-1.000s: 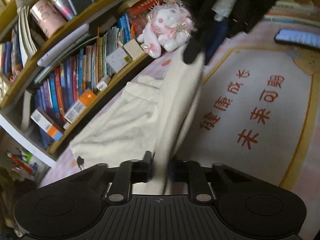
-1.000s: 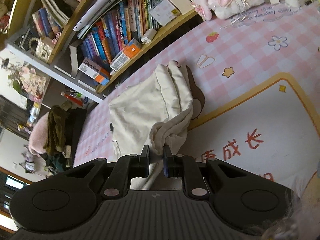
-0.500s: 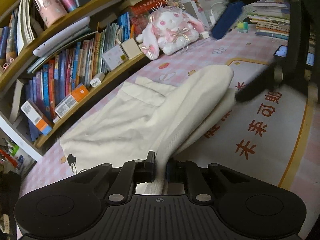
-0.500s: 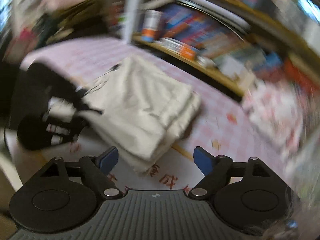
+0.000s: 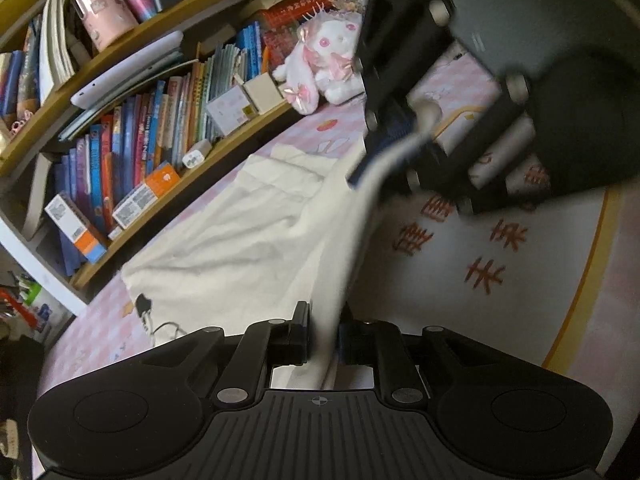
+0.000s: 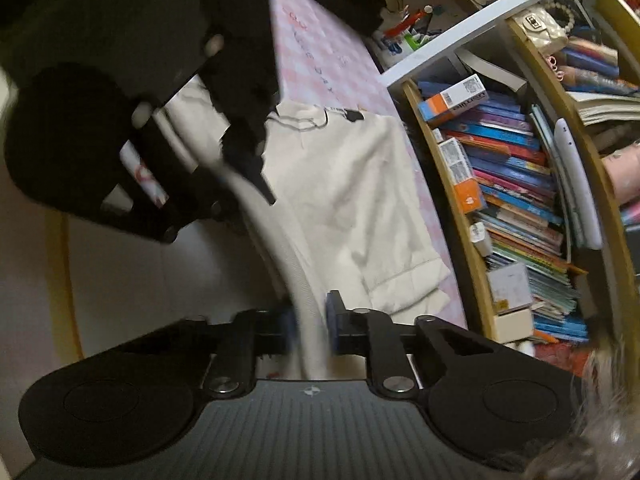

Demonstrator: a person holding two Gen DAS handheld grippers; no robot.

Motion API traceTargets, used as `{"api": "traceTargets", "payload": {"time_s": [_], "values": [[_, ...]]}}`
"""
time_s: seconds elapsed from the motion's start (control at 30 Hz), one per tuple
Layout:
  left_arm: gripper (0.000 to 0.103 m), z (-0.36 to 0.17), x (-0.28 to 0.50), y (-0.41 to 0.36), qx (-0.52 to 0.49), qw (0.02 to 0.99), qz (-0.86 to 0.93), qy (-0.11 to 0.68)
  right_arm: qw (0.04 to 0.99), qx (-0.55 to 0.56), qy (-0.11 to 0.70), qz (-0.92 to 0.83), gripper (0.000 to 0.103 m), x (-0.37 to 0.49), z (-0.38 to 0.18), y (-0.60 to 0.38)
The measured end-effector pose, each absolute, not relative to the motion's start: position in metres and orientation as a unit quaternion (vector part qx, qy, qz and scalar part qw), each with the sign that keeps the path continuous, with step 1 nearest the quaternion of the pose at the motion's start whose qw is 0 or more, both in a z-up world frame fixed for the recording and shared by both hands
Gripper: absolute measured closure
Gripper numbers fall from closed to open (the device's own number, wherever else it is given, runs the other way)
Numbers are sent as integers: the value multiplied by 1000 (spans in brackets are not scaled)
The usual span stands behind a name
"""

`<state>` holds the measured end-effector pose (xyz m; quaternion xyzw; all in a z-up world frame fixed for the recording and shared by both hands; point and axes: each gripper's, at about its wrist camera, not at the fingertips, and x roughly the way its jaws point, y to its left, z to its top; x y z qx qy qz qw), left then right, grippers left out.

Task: Fold clothes
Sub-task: 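Lift the held shirt edge with both grippers and fold it over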

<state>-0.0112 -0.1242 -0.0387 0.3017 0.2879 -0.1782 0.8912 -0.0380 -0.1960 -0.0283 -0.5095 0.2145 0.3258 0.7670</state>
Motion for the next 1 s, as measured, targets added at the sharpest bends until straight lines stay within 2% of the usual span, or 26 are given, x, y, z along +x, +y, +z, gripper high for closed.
{"api": "traceTargets", "payload": {"time_s": [0.5,0.73,1.0], "values": [[86,-56,-18,-93,388,867,-124,287,777,-498,213,319,95,-30,-11,-199],[81,-65,-24,-90,427,852,-116,279,775,-501,219,316,95,-39,-21,-202],[81,-64,-31,-90,431,852,-119,270,784,-491,226,305,95,-40,-20,-205]]}}
